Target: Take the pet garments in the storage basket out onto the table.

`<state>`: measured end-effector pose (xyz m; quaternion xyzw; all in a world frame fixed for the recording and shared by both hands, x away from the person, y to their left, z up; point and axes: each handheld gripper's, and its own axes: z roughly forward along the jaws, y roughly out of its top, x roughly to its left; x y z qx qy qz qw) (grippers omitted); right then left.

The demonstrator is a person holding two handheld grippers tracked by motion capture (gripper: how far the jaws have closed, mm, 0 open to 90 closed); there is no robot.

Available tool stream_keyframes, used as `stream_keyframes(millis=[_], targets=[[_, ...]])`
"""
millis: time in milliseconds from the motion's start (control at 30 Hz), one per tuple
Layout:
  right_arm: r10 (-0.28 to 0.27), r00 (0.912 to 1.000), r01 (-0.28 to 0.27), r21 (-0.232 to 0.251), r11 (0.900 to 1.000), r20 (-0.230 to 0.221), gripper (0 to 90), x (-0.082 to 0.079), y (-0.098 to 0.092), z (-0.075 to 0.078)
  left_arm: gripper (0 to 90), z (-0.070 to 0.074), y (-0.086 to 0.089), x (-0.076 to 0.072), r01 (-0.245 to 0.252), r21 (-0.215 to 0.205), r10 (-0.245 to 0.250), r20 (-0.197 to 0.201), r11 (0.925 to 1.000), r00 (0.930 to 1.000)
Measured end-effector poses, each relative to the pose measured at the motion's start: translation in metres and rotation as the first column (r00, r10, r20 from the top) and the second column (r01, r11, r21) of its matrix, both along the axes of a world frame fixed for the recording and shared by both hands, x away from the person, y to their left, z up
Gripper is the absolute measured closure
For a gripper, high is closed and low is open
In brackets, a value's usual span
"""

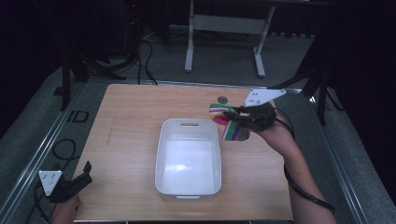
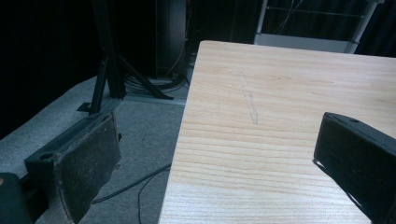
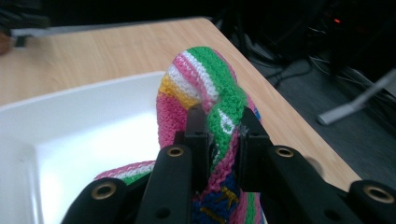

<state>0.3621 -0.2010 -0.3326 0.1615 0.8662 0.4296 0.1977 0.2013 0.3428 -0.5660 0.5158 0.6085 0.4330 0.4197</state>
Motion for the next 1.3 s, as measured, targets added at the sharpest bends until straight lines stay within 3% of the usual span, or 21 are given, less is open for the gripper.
stream_keyframes(millis=[100, 367, 633, 967, 1033, 1067, 1100, 1300], targets=[[-0.052, 0.9987, 0.052, -0.004, 0.999, 0.000, 78.2, 0.000, -0.021, -0.002, 0.9, 0.000, 0.000, 0.000, 0.000, -0.001, 0.000, -0.002, 1.0000, 1.0000], [-0.124, 0.9922, 0.124, -0.002, 0.992, -0.009, 78.2, -0.001, -0.058, -0.007, 1.0, 0.000, 0.000, 0.000, -0.002, 0.001, 0.002, -0.003, 1.0000, 1.0000], [-0.160, 0.9869, 0.160, 0.007, 0.987, -0.019, 78.0, 0.000, -0.073, -0.016, 1.0, 0.000, 0.000, 0.000, -0.001, 0.001, 0.001, -0.005, 1.0000, 1.0000], [-0.191, 0.9800, 0.191, 0.011, 0.981, -0.058, 77.9, 0.010, -0.074, -0.054, 1.0, 0.000, 0.000, 0.000, 0.000, 0.000, 0.000, -0.005, 1.0000, 1.0000], [-0.194, 0.9781, 0.195, 0.002, 0.981, -0.075, 77.9, 0.012, -0.073, -0.071, 1.0, 0.000, 0.000, 0.001, 0.001, 0.000, -0.001, -0.006, 1.0000, 1.0000], [-0.194, 0.9781, 0.195, 0.002, 0.981, -0.075, 77.9, 0.012, -0.073, -0.071, 1.0, 0.000, 0.000, 0.001, 0.001, 0.000, -0.001, -0.006, 1.0000, 1.0000], [-0.201, 0.9753, 0.202, -0.004, 0.979, -0.091, 77.8, 0.015, -0.073, -0.083, 1.0, 0.000, 0.000, 0.001, 0.001, 0.000, -0.001, -0.005, 1.0000, 1.0000], [-0.226, 0.9640, 0.228, 0.000, 0.974, -0.141, 77.9, 0.024, -0.075, -0.117, 1.0, 0.000, 0.000, 0.000, -0.001, 0.001, 0.001, -0.004, 1.0000, 1.0000]])
